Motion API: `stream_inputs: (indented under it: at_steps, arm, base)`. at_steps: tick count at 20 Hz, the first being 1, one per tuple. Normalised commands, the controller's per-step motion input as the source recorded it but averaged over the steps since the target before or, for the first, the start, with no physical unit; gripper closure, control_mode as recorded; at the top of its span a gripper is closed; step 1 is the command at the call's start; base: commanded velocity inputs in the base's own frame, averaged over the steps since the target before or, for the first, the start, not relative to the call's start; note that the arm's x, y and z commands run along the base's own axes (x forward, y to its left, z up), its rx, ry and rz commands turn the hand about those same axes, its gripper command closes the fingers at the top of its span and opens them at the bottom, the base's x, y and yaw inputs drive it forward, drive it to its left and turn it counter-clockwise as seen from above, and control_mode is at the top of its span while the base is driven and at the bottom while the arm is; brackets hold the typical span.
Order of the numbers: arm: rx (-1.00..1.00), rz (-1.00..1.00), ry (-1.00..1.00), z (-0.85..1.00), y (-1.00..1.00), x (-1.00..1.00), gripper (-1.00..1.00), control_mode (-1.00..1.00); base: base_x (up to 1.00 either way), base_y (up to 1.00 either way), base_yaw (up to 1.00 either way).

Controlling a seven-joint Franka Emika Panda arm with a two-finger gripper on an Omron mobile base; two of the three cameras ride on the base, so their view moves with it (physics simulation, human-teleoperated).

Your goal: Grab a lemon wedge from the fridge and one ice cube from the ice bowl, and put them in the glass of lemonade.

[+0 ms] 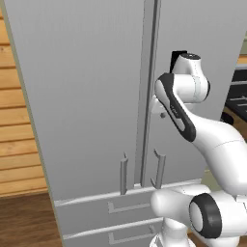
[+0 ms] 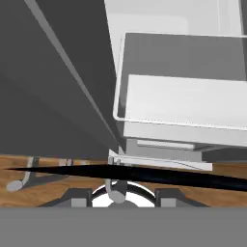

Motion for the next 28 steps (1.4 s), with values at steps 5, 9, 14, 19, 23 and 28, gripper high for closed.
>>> stream_inputs:
  at_steps: [5,9,14,19,23,28]
  arm:
    - [0.02,-0.01,0.00,0.00,-0.04,-0.51,-1.00,-1.00]
    - [0.00,-0.02,0.00,0.00,-0.07,-0.94,-1.00,-1.00]
    - [0.00,-0.02,-0.03,-0.13,-0.01,-0.89,-1.00,-1.00]
    - [0.00,-0.02,-0.04,-0.14,0.00,-0.60,-1.00,-1.00]
    - [0.00,0.00,0.00,0.00,0.00,0.00,-1.00,1.00]
    - [0.00,0.00,0.00,0.00,0.00,0.00,-1.00,1.00]
  base:
    - [0.00,0.00,0.00]
    - [0.00,0.00,0.00]
    - [0.00,0.00,0.00]
    - [0.00,0.00,0.00]
    - [-0.71,-0.57,0.00]
    - [-0.27,-1.00,0.03]
